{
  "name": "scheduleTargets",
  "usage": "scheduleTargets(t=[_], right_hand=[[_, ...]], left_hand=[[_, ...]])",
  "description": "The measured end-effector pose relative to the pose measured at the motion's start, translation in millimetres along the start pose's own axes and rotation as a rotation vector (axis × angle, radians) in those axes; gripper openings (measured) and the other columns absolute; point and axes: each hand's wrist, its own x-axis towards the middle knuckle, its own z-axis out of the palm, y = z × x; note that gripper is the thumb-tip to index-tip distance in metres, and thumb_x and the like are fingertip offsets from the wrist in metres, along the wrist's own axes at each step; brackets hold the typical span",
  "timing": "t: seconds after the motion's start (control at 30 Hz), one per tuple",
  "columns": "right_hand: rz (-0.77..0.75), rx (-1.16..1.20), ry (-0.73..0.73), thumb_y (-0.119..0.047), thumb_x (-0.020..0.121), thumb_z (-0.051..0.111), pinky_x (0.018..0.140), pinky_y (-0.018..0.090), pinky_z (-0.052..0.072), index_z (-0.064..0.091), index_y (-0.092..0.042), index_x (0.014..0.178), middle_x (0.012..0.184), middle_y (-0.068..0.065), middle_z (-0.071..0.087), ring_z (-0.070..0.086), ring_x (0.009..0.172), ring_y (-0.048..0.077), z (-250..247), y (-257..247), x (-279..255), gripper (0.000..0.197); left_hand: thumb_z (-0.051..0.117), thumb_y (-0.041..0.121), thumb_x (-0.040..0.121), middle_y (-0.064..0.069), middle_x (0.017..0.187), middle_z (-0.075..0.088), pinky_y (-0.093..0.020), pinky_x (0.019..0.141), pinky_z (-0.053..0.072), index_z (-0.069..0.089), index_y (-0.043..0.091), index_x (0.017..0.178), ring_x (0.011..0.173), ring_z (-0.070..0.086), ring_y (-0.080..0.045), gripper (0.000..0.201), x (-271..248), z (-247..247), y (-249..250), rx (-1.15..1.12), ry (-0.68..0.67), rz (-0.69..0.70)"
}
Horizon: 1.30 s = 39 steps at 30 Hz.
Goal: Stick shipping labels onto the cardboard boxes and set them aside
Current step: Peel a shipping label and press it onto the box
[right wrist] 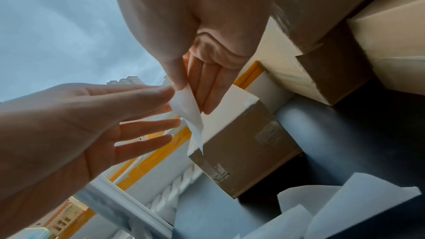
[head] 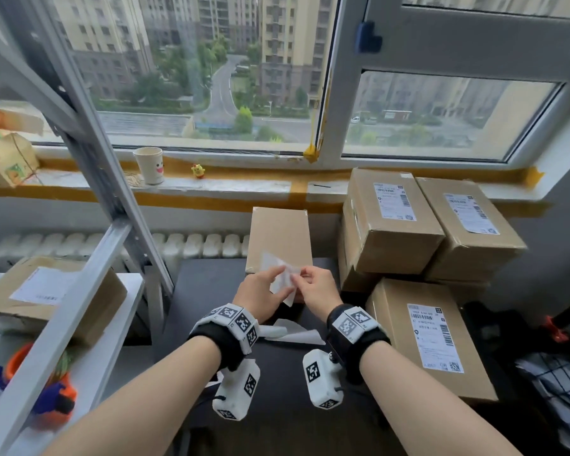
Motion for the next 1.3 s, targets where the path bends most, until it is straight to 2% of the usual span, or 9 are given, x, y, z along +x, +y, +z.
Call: scheduleTargets(t=[0.1,0.27,0.4,0.5,0.73,0.93,1.07,1.17,1.3], right_hand=[[0.013,0.108,-0.031,-0.022,0.085,0.06,0.077,0.051,0.056,0.057,-0.018,0.064,0.074,0.012,0.07,0.07,0.079,0.034,5.7,-4.3,3.7,0.022],[0.002,0.293,-0.067,-0.008,0.091,0.057,0.08,0.04,0.055,0.059,-0.017,0.064,0.074,0.008,0.067,0.066,0.077,0.026,8.5,-15.5,-0.9,0.028],[0.02,0.403,-0.139,-0.008,0.09,0.06,0.087,0.035,0.055,0.067,-0.009,0.093,0.089,0.009,0.069,0.066,0.085,0.021,11.4,-14.5,-1.9,0.008],[0.027,0.421,-0.142,-0.007,0.088,0.062,0.094,0.037,0.052,0.063,0.0,0.115,0.105,0.015,0.068,0.065,0.099,0.024,13.3,-11.9,-1.4,0.027],[0.01,0.376,-0.154,-0.01,0.089,0.062,0.098,0.036,0.05,0.062,-0.003,0.118,0.112,0.015,0.067,0.064,0.104,0.02,11.2,-10.7,-4.2,0.03],[-0.017,0.179,-0.037,-0.017,0.086,0.066,0.089,0.044,0.054,0.072,-0.011,0.092,0.094,0.011,0.072,0.068,0.092,0.026,8.0,-3.6,0.9,0.011],[0.017,0.112,0.031,-0.02,0.085,0.065,0.084,0.049,0.055,0.065,-0.026,0.073,0.085,0.007,0.07,0.068,0.089,0.029,5.0,4.8,5.3,0.013],[0.039,0.1,0.064,-0.019,0.085,0.064,0.084,0.051,0.054,0.062,-0.029,0.069,0.085,0.009,0.07,0.067,0.088,0.03,-0.1,13.0,7.7,0.019],[0.049,0.09,0.129,-0.014,0.088,0.061,0.086,0.046,0.054,0.061,-0.02,0.076,0.084,0.007,0.067,0.063,0.082,0.024,-10.6,15.7,5.8,0.013]], left_hand=[[0.062,0.038,0.086,-0.006,0.121,0.065,-0.034,0.098,0.047,0.053,0.022,0.131,0.113,0.06,-0.015,0.049,3.6,-1.0,-0.4,-0.081,0.027,0.01],[0.049,0.032,0.094,-0.005,0.115,0.068,-0.026,0.09,0.049,0.057,0.02,0.127,0.104,0.065,-0.016,0.037,5.8,-3.6,-2.0,-0.063,0.07,0.037],[0.049,0.027,0.093,-0.009,0.104,0.071,-0.034,0.088,0.05,0.063,0.019,0.118,0.098,0.065,-0.025,0.029,8.1,-2.5,-6.0,-0.042,0.1,-0.005],[0.048,0.026,0.094,-0.011,0.09,0.072,-0.036,0.08,0.05,0.068,0.016,0.103,0.086,0.064,-0.028,0.024,7.9,-1.7,-3.7,-0.085,0.127,-0.011],[0.05,0.027,0.095,-0.01,0.089,0.073,-0.028,0.077,0.047,0.071,0.009,0.095,0.086,0.066,-0.023,0.028,10.4,-3.7,-0.9,-0.239,0.141,-0.071],[0.059,0.015,0.088,-0.014,0.091,0.072,-0.027,0.075,0.051,0.069,0.008,0.09,0.08,0.065,-0.02,0.013,15.4,-5.6,-4.2,-0.339,0.099,-0.162],[0.06,0.015,0.08,-0.016,0.089,0.071,-0.047,0.081,0.056,0.065,0.019,0.076,0.086,0.069,-0.03,0.008,20.3,-1.8,-21.1,-0.446,0.089,-0.223],[0.058,0.017,0.074,-0.015,0.087,0.069,-0.05,0.082,0.056,0.063,0.021,0.07,0.086,0.068,-0.033,0.008,19.0,-2.2,-29.3,-0.502,0.116,-0.277],[0.051,-0.005,0.086,-0.012,0.081,0.06,-0.033,0.057,0.06,0.058,0.012,0.068,0.076,0.06,-0.03,0.026,13.0,-1.3,-38.5,-0.582,0.162,-0.344]])
